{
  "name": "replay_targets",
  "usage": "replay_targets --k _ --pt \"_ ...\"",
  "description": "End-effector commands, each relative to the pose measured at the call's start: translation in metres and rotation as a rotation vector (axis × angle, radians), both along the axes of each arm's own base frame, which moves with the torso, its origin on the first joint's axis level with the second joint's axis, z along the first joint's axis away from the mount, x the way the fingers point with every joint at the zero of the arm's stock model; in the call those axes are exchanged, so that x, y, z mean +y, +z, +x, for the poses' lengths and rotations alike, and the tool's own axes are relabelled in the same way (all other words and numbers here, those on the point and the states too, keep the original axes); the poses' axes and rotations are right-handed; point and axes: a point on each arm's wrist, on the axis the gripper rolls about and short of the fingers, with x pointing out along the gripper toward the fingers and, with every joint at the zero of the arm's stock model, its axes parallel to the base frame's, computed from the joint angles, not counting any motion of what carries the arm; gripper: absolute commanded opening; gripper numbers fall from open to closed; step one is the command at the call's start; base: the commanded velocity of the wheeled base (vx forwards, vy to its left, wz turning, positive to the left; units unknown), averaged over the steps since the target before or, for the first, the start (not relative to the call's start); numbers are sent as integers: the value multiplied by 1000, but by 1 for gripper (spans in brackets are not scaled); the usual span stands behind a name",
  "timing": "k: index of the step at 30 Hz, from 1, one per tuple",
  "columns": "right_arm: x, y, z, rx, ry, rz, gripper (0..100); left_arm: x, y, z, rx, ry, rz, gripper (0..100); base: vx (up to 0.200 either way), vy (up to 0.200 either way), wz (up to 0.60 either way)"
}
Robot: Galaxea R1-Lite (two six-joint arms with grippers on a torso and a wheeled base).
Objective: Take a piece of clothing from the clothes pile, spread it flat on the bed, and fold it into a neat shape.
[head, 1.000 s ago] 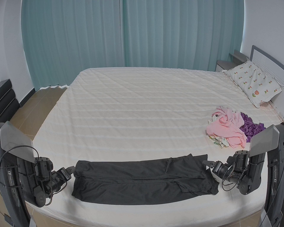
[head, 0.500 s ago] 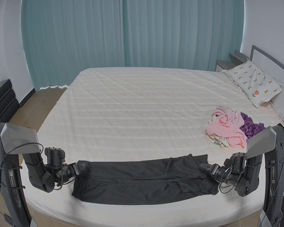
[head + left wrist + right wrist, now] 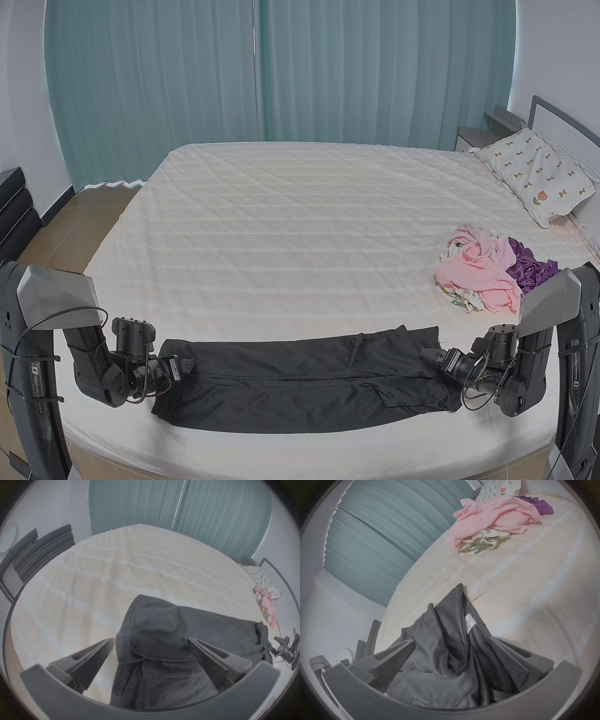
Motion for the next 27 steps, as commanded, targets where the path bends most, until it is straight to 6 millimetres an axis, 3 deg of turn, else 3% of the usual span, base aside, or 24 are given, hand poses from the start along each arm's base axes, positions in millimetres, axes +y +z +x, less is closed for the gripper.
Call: replay_targets --k 1,13,17,27 --pt "1 1 1 -12 2 2 100 -1 -17 0 34 -12 17 100 0 0 0" --pt "0 1 1 -13 1 2 100 -2 -8 -5 14 -23 -6 100 0 0 0" --pt "0 0 2 -13 1 2 100 -3 -3 -12 21 -119 -100 100 0 0 0" --pt "1 1 2 -14 1 3 100 6 -4 -6 -18 -151 -125 100 0 0 0"
